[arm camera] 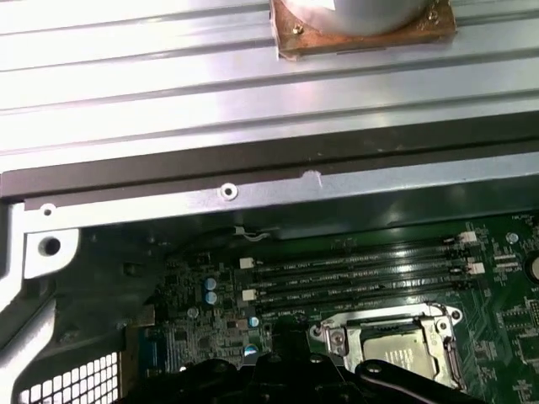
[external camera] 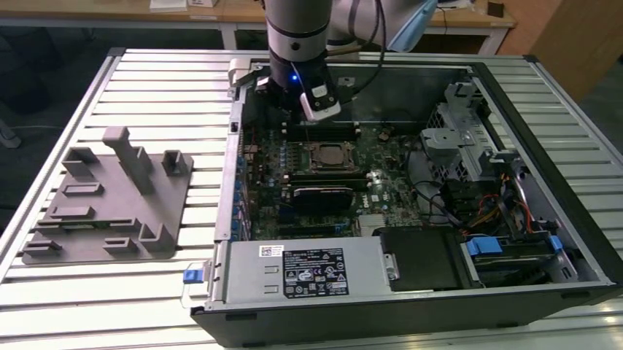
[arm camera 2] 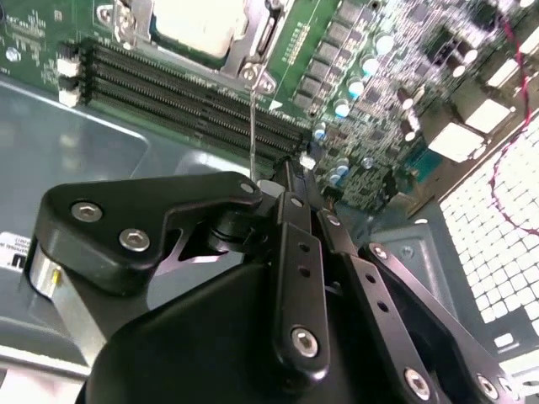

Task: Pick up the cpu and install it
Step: 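Install the first cpu locking lever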

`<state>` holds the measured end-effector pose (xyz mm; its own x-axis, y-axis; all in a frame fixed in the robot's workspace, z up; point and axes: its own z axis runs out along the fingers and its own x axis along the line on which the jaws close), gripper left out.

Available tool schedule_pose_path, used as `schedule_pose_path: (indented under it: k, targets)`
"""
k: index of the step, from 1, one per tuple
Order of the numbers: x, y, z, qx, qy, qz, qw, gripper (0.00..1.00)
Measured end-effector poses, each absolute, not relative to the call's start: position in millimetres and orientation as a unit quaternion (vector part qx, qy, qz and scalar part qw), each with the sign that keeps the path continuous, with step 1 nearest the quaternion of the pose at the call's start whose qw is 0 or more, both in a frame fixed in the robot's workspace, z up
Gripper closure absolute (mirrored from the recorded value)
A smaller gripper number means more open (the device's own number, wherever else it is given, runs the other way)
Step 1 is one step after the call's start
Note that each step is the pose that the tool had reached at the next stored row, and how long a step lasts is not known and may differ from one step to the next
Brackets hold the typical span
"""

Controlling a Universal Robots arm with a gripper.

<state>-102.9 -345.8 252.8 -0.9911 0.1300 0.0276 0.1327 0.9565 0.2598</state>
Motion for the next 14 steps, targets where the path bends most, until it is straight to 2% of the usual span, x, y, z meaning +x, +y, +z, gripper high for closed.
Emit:
schedule_pose_path:
  k: [14]
  targets:
    - [-90, -346, 253, -0.066, -0.989, -0.133, 0.005, 0.89]
